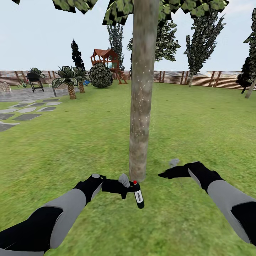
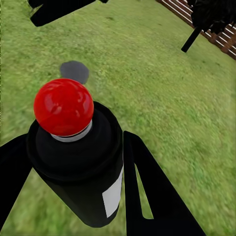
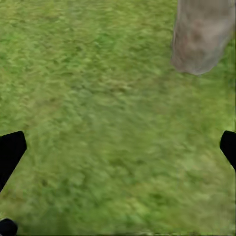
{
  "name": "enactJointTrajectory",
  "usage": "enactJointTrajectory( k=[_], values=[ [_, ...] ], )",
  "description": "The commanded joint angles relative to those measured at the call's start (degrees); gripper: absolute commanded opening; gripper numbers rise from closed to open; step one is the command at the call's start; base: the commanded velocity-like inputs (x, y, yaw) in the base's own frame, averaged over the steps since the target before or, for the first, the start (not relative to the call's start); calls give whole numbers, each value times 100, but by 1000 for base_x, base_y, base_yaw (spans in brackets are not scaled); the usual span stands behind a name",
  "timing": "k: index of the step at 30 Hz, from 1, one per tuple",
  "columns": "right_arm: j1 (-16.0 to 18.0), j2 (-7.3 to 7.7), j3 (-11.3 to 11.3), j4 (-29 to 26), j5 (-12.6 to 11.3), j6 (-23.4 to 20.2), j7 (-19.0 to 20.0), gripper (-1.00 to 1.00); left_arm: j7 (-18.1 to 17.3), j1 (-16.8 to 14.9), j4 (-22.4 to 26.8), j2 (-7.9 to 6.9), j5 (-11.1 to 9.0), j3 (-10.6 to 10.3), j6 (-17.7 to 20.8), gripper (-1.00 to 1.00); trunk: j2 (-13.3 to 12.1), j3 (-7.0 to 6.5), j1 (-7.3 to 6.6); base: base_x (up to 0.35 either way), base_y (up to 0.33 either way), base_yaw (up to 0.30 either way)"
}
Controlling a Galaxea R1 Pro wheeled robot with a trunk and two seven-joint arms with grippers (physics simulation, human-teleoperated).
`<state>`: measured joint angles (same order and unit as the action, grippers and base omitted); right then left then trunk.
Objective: In the garden, pick up the pesticide atomizer on the floor and spray pesticide onto both trees until each tree trunk is fully covered.
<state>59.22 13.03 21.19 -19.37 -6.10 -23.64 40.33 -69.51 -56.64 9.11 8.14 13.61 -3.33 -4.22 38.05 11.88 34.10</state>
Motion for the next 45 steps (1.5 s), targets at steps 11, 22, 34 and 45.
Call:
enactJointTrajectory(
  k=[11, 22, 34, 45],
  values=[
    [-751, -274, 35, 2204, -1207, 2938, -3292, 100, 804, -5, -138, -21, -22, -7, -95, -100, 8, 9, 2, 0, 0, 0],
    [-1739, -572, 35, 2279, -1683, 4444, -5049, 100, 4326, -2, -729, 23, -466, 16, -52, -100, 8, 9, 2, 0, 0, 0],
    [-1782, -764, 42, 2280, -1675, 4439, -5062, 100, 5580, 3, -736, 186, -1088, 0, -54, -100, 8, 9, 2, 25, -63, -5],
    [-1782, -831, 42, 2280, -1675, 4439, -5063, 100, 5587, 6, -743, 186, -1088, -1, -53, -100, 8, 9, 2, 157, -284, -253]
  ],
)
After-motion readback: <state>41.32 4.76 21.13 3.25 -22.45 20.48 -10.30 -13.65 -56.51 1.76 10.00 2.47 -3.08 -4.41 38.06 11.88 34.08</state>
